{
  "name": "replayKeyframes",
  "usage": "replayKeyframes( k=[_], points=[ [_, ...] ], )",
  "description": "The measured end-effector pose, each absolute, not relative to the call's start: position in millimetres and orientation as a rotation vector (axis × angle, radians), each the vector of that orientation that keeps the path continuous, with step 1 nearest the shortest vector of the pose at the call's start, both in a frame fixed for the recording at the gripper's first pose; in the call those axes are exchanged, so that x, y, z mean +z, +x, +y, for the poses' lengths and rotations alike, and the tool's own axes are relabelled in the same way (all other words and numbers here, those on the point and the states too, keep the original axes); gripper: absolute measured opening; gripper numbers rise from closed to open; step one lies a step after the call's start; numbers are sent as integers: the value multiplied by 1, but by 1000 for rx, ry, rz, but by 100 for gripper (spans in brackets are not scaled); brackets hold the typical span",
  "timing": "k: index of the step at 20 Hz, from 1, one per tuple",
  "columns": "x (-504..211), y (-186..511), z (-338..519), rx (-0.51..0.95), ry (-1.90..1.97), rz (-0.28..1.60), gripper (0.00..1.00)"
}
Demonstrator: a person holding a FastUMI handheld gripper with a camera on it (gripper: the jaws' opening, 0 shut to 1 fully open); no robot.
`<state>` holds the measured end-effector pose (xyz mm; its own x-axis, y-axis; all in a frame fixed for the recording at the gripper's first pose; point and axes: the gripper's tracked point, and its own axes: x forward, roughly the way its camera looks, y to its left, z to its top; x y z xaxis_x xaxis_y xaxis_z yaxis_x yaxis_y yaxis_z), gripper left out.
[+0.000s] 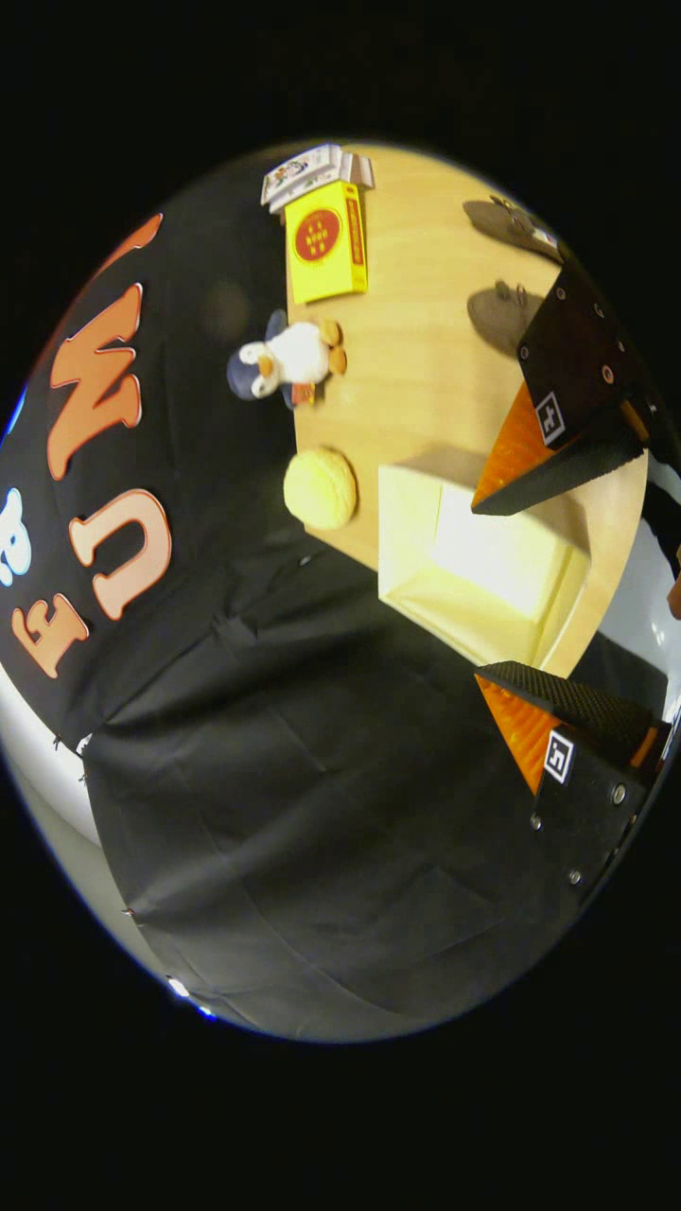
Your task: Open the storage box then place both shoes into the box .Put the left shoe in first, then the right shoe, with the right side of both shoes facing outward in a uniform manner.
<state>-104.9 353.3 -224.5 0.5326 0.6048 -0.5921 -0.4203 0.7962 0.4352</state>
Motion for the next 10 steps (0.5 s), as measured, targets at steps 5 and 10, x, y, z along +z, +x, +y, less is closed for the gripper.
replayKeyframes(
  k=[5, 10],
  points=[
    [-291, -107, 246, 426, 102, 817, 94],
    [-370, -130, 171, 294, 10, 934, 91]
  ],
)
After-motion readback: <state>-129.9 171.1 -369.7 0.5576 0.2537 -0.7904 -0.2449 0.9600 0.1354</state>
